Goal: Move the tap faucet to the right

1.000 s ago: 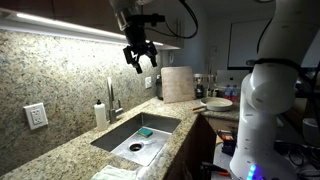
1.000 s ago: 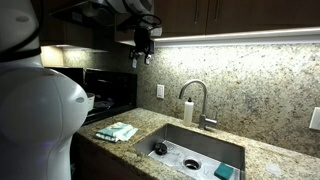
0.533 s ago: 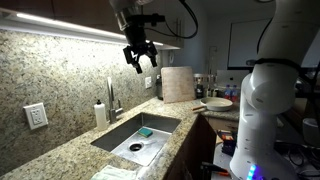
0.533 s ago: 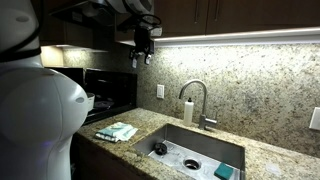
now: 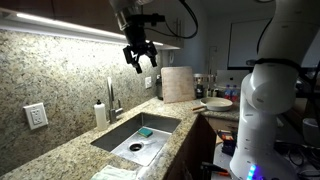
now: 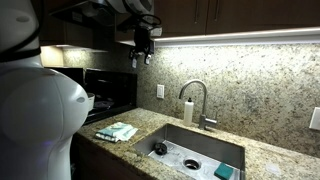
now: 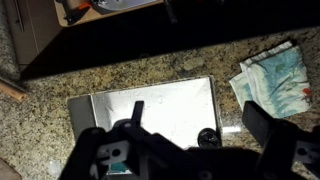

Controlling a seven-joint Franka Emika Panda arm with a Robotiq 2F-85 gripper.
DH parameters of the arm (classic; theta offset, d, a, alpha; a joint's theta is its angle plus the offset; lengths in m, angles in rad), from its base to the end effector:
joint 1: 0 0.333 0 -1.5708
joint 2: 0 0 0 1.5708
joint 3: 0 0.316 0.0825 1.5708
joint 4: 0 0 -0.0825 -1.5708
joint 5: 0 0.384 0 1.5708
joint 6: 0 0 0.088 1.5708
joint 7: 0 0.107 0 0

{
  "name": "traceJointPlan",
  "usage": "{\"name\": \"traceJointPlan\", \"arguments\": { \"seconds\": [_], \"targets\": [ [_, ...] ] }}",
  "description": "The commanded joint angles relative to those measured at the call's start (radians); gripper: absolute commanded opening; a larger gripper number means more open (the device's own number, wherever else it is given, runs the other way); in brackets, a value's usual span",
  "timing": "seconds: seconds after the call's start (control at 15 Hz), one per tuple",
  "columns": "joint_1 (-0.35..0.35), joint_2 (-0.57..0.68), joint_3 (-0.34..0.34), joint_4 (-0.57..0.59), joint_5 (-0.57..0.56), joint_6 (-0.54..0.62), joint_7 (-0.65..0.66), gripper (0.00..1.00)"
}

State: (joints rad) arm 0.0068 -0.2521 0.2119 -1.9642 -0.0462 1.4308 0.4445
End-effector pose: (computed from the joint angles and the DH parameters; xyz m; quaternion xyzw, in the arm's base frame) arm 0.4375 0.1007 0.5576 0.9814 -0.1182 -0.1193 0.0925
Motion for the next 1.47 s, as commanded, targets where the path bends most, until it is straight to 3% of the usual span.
{"name": "traceJointPlan", "arguments": {
  "seconds": [0.0, 0.4, 0.47, 0.53, 0.6, 0.73, 0.93, 1.07, 1.4],
  "targets": [
    [0.024, -0.005, -0.023, -0.010, 0.010, 0.031, 0.012, 1.00],
    [0.029, -0.001, -0.033, -0.004, 0.023, 0.029, 0.015, 1.00],
    [0.062, 0.057, 0.021, 0.158, 0.049, -0.091, 0.088, 1.00],
    [0.068, 0.063, 0.025, 0.181, 0.060, -0.108, 0.087, 1.00],
    [0.050, 0.019, -0.013, 0.068, 0.029, -0.029, 0.028, 1.00],
    [0.079, 0.038, 0.014, 0.149, 0.037, -0.078, 0.063, 1.00],
    [0.086, 0.048, 0.019, 0.167, 0.037, -0.085, 0.074, 1.00],
    [0.091, 0.046, 0.016, 0.130, 0.082, -0.076, 0.093, 1.00],
    [0.090, -0.010, 0.000, -0.085, 0.171, -0.009, 0.069, 1.00]
  ]
}}
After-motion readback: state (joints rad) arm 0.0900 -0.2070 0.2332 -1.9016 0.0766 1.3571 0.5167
